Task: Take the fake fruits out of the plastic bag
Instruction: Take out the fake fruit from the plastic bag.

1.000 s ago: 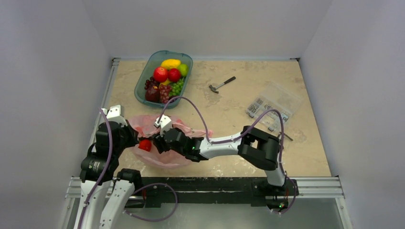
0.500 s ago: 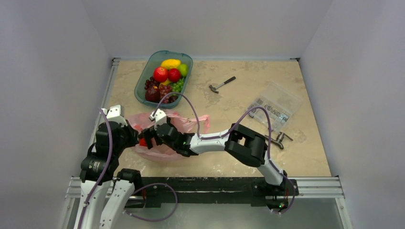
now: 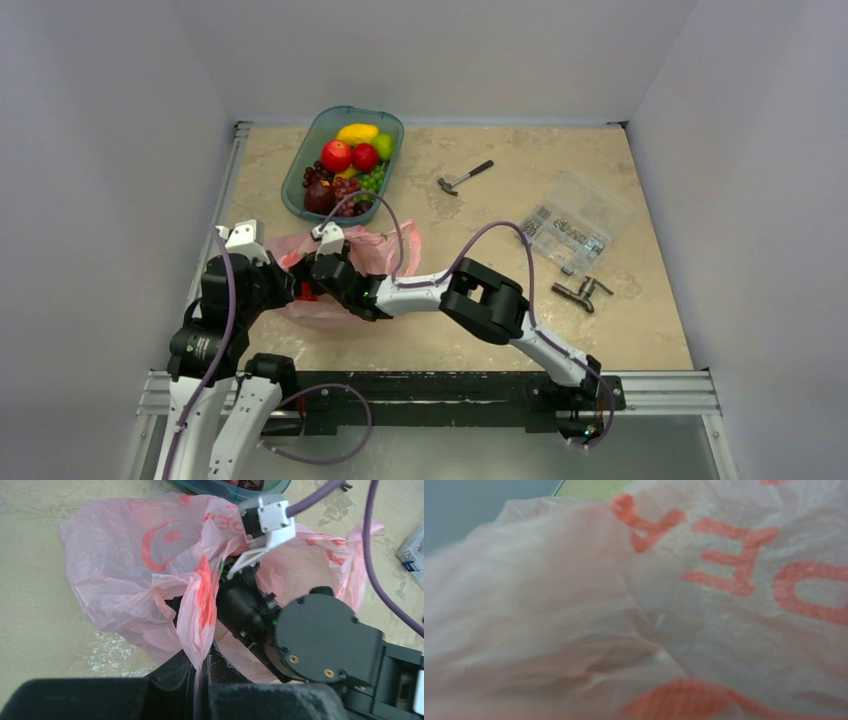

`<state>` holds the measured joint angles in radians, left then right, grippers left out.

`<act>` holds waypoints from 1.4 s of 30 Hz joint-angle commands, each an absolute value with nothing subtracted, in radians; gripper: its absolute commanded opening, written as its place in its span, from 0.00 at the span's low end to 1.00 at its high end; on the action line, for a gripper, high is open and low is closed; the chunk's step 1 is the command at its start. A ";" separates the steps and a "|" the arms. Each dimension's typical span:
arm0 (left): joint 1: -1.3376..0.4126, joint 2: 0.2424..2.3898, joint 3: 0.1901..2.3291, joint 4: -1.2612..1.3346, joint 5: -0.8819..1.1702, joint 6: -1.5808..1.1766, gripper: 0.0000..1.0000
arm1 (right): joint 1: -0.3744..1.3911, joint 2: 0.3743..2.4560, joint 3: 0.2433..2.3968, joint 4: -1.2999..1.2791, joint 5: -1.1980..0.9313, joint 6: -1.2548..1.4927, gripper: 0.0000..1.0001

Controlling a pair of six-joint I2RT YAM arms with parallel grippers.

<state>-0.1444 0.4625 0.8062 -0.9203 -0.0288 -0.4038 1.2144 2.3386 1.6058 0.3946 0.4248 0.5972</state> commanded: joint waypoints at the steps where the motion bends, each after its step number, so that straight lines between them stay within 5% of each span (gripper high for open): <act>1: -0.140 0.464 0.804 -0.874 -0.005 -0.391 0.00 | 1.189 2.405 1.726 0.328 0.444 0.704 0.99; 5: -0.140 0.457 0.804 -0.876 -0.005 -0.393 0.00 | 1.175 2.416 1.704 0.353 0.457 0.715 0.90; 8: -0.140 0.453 0.806 -0.878 -0.011 -0.396 0.00 | 1.163 2.382 1.661 0.372 0.460 0.703 0.61; 24: -0.140 0.460 0.807 -0.883 -0.024 -0.397 0.00 | 1.158 2.061 1.291 0.539 0.375 0.478 0.04; 36: -0.138 0.472 0.808 -0.881 -0.024 -0.398 0.00 | 1.159 1.915 1.144 0.500 -0.007 0.429 0.00; 42: -0.138 0.470 0.809 -0.884 -0.028 -0.399 0.00 | 1.163 1.797 1.093 0.467 0.061 0.401 0.00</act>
